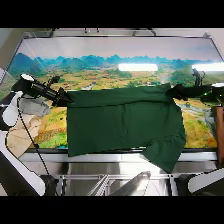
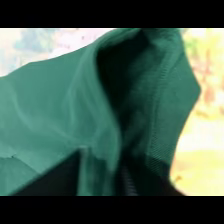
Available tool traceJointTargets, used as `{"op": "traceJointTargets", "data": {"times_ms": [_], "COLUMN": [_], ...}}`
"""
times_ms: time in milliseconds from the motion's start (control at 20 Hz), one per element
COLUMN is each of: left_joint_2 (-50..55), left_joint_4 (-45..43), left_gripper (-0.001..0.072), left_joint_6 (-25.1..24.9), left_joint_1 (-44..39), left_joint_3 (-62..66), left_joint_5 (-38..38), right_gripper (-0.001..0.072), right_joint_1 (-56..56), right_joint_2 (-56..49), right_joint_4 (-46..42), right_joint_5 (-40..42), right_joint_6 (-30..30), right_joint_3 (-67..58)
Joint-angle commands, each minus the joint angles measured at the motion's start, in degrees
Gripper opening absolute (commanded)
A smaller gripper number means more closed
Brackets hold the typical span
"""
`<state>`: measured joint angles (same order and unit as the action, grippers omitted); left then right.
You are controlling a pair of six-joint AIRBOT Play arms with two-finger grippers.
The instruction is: Fold the shirts.
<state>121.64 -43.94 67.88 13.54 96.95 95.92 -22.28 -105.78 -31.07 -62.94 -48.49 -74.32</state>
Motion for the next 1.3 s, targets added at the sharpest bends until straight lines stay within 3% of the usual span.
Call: {"op": "traceJointTargets", "data": {"times_ms": [0, 250, 350, 450, 500, 600, 650, 750, 900, 1250], "left_joint_2": [-0.72, -8.0, -13.4, -19.91, -23.17, -29.38, -31.78, -36.04, -39.76, -41.53], "left_joint_4": [0.11, -0.11, -0.15, -0.17, -0.17, -0.07, -0.04, -0.09, -0.15, -0.13], "left_gripper": [0.049, 0.0496, 0.0496, 0.0496, 0.0496, 0.0496, 0.0496, 0.0496, 0.0496, 0.0496], "left_joint_6": [4.92, 7.78, 5.55, 2.05, -0.31, -3.65, -4.5, -5.97, -7.26, -7.28], "left_joint_1": [0.59, 4.09, 6.03, 7.87, 8.79, 11.28, 12.37, 14.73, 17.27, 17.73], "left_joint_3": [-0.07, -0.9, -6.12, -15.5, -20.59, -30.58, -34.51, -41.64, -49.11, -58.58], "left_joint_5": [4.17, 5.4, 2.75, -1.42, -3.28, -7.67, -9.6, -12.55, -13.9, -17.86], "right_gripper": [0.0327, 0.0322, 0.0321, 0.0193, 0.0159, 0.0168, 0.0207, 0.0519, 0.0541, 0.054], "right_joint_1": [-1.75, -8.85, -11.61, -14.64, -16.28, -20.09, -21.88, -25.27, -27.1, -26.51], "right_joint_2": [1.77, 10.49, 13.81, 18.84, 22.36, 29.35, 32.33, 37.07, 39.26, 34.82], "right_joint_4": [-1.51, -13.57, -22.21, -23.8, -23.87, -23.98, -24.22, -26.43, -31.5, -26.77], "right_joint_5": [-1.25, -11.67, -16.26, -18.1, -16.74, -10.86, -8.22, -5.46, -6.73, -3.48], "right_joint_6": [-4.31, -11.41, -15.39, -14.73, -13.2, -12.59, -12.61, -13.51, -19.08, -18.75], "right_joint_3": [-0.15, 0.22, 4.63, 14.97, 21.2, 31.87, 35.85, 41.75, 45.27, 51.8]}}
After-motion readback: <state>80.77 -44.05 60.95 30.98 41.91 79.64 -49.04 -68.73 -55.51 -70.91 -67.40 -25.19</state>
